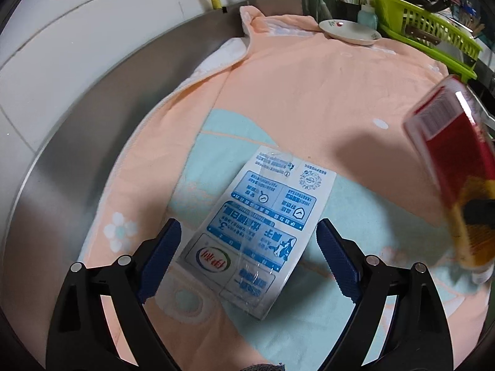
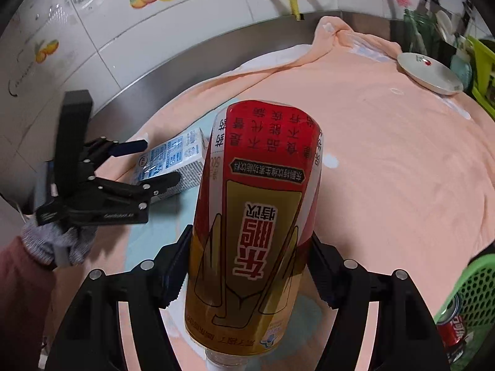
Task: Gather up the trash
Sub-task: 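Grasp the white milk carton with the left gripper while the right lifts the bottle, then drop the bottle into the green basket with the right gripper while the left carries the carton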
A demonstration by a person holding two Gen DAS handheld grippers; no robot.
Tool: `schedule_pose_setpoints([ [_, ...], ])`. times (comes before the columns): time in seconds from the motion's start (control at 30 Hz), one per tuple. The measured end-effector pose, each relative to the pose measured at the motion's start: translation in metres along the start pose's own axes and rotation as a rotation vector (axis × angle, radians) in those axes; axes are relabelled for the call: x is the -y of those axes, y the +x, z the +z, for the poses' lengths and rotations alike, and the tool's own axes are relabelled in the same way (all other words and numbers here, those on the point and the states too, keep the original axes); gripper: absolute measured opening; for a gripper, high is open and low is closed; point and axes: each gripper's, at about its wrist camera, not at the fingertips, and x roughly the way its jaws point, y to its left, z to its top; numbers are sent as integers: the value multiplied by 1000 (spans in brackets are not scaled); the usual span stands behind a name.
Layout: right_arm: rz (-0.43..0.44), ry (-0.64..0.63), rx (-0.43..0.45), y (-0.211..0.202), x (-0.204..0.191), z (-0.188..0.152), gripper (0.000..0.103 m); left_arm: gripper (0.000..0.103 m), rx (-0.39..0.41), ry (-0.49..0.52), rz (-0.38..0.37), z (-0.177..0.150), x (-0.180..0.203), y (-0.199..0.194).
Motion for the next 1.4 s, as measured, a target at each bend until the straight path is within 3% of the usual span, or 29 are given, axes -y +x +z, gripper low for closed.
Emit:
schedule_pose_setpoints([
  [0.33, -55, 70, 89, -65, 38, -26, 66, 83, -2, -31, -10, -1, 0, 9],
  [0.5, -148, 136, 149, -108, 79, -37, 66, 81, 2, -13, 8, -3, 3, 7],
  [0.73, -322, 221, 208, -158, 142, -57, 66, 84, -60, -9, -1, 5, 1, 17],
  [0.97, -492, 334, 144, -151, 206, -102, 66, 80, -55, 2, 23, 4, 6, 24],
  [1.13, -538, 367, 54, -127, 233, -128, 66, 73, -44, -8, 28, 3, 8, 20],
  [1.4, -580, 390, -71, -90, 262, -154, 66, 70, -30, -26, 37, -4, 10, 12],
])
